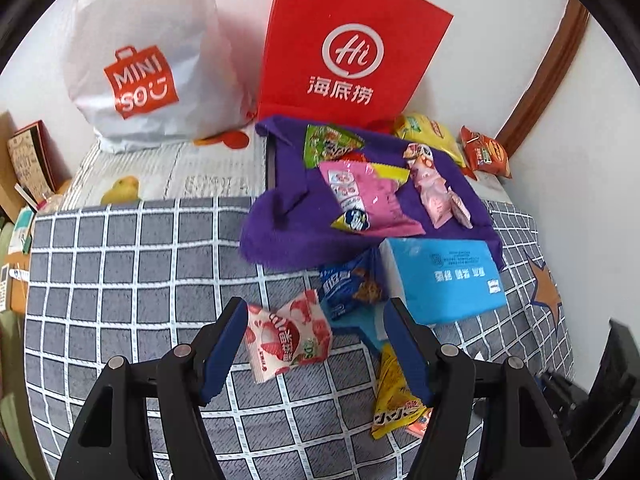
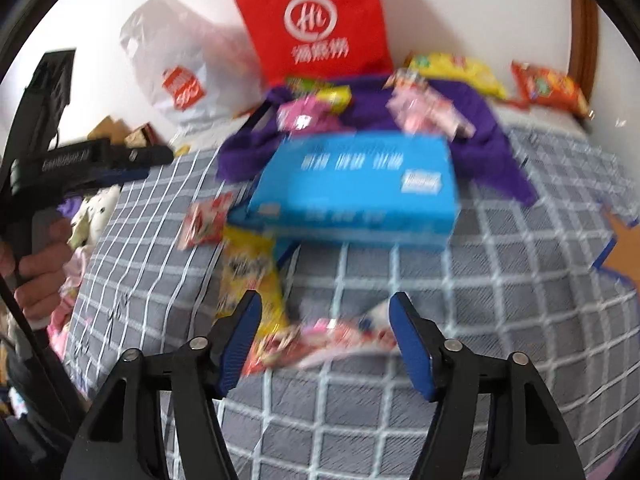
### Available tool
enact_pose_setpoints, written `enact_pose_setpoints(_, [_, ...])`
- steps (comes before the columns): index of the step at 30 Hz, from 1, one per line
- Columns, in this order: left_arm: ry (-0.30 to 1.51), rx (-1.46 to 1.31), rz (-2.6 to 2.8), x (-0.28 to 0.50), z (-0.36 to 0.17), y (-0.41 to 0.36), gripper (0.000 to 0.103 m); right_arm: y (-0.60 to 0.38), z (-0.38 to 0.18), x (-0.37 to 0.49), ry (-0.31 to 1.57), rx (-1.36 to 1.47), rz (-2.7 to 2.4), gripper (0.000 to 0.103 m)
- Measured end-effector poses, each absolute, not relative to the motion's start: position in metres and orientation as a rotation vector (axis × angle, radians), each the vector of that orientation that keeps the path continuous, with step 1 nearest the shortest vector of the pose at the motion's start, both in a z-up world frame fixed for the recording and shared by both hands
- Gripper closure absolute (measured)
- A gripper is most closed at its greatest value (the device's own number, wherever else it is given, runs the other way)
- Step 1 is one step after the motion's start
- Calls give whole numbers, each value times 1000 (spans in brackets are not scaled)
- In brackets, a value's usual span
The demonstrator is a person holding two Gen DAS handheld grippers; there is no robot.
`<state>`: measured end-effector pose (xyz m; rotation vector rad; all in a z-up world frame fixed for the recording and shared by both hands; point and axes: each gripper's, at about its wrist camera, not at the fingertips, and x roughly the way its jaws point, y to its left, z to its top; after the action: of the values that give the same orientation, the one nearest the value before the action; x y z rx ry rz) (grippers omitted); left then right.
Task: Organize snacks
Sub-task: 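Grasp red-white candy stick packet with right tool while left tool grasps strawberry bag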
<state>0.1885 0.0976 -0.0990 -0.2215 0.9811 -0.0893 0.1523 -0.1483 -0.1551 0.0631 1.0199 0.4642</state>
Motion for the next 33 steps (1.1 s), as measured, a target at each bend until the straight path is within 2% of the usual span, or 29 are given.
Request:
enact_pose_setpoints(7, [982, -211, -100, 192, -99, 94, 35, -141, -177, 140, 1074, 110, 487, 37])
enact_pose_setpoints(16, [990, -220, -79, 181, -106, 110, 35, -149, -194, 169, 1129, 223, 430, 37])
enact_pose_setpoints(22, [998, -246, -39, 182, -107, 125, 35, -133, -194, 173, 1087, 97, 387, 37])
enact_pose_setpoints(24, [997, -245, -39, 183, -108, 124, 35, -128, -195, 172, 1066, 54, 388, 46])
enact_pose_setpoints(25, [998, -243, -40, 183, -109, 124, 35, -127, -195, 171, 1056, 36, 394, 57])
enact_pose_setpoints(26, [1000, -241, -40, 183, -110, 123, 35, -127, -195, 171, 1048, 25, 401, 64])
enact_pose_setpoints(29, [1018, -228, -36, 185, -119, 119, 35, -136, -191, 172, 1032, 4, 404, 71])
enact_pose_setpoints(33, [1054, -247, -26, 189, -138, 119, 35, -162, -189, 181, 1040, 4, 361, 72])
